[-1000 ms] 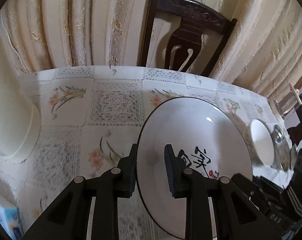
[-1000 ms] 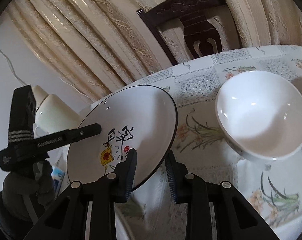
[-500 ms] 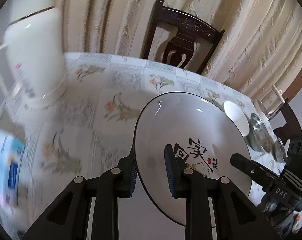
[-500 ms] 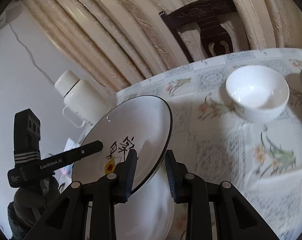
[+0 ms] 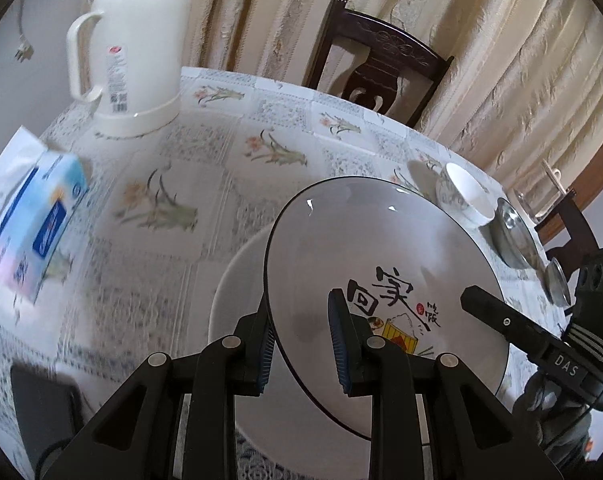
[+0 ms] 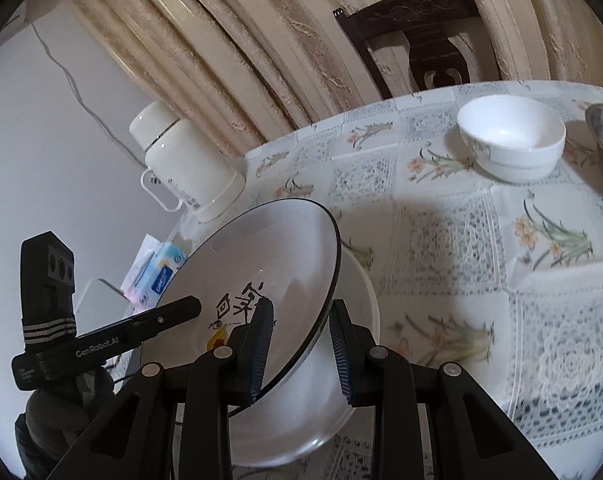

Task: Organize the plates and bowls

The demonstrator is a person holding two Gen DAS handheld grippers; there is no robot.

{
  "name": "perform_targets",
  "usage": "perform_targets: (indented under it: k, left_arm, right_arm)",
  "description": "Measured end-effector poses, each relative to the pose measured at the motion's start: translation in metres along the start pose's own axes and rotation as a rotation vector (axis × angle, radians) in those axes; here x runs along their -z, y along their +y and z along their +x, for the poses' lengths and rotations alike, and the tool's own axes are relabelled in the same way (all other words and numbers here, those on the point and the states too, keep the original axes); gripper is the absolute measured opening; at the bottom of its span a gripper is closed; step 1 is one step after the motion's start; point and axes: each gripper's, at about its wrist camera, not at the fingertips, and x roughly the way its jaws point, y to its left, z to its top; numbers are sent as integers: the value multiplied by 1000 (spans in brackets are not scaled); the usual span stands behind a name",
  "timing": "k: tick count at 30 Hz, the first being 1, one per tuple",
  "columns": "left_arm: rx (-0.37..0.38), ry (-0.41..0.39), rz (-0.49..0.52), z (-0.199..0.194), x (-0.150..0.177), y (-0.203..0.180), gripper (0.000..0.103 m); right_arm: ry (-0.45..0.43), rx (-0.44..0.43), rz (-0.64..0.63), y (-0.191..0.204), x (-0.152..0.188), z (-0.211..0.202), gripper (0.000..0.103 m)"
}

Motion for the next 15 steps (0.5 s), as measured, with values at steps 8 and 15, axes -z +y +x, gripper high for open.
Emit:
perform_targets:
  k: [8, 15]
  left_arm:
    - [-5, 10, -17, 0, 21, 6, 26]
    - [3, 20, -35, 3, 29, 11, 26]
  right_arm:
    - [24, 12, -7, 0, 14, 4, 31]
    - [28, 37, -28, 4, 19, 7, 31]
